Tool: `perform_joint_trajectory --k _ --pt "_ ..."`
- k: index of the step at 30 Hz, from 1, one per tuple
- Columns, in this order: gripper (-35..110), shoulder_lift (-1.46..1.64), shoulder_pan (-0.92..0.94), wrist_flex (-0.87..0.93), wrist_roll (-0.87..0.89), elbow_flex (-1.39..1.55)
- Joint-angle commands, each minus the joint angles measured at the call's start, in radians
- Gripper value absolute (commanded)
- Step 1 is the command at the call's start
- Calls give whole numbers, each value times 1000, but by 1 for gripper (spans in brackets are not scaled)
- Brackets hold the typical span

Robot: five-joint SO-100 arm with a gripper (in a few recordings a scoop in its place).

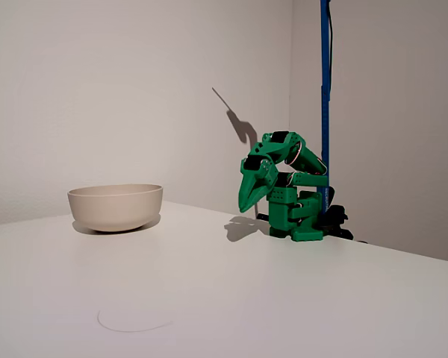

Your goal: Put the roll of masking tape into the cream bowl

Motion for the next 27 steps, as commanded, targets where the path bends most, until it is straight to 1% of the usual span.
perform_joint_trajectory --k 1,12,17,21,27 --pt "-8 15 -3 -11 -6 17" --pt "-8 14 5 72 3 26" --pt "-8 14 -40 193 2 -5" --pt "-8 14 -43 256 18 -20" --pt "-8 14 -38 256 23 -20"
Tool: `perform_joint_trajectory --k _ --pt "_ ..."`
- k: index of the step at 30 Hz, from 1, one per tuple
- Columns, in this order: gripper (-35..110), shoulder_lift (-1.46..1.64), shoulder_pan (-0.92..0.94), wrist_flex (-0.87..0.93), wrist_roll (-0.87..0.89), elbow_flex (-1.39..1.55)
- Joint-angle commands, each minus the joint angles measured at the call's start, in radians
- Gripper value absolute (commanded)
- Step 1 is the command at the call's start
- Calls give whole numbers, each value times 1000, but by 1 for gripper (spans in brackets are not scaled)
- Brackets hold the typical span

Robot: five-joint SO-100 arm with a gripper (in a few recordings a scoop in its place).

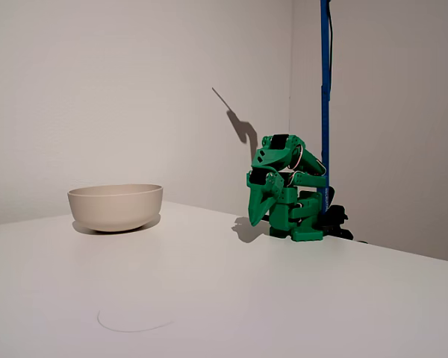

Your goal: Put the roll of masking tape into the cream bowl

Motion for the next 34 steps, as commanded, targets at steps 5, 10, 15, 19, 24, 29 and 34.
perform_joint_trajectory --k 5,10,15,19,24,29,34 --pt "1 0 -8 14 12 -44" --pt "5 0 -8 14 12 -44" --pt "1 0 -8 14 12 -44" --pt "-2 0 -8 14 12 -44" --pt "-4 0 -8 14 12 -44" --pt "-6 0 -8 14 12 -44" --pt "-7 0 -8 14 12 -44"
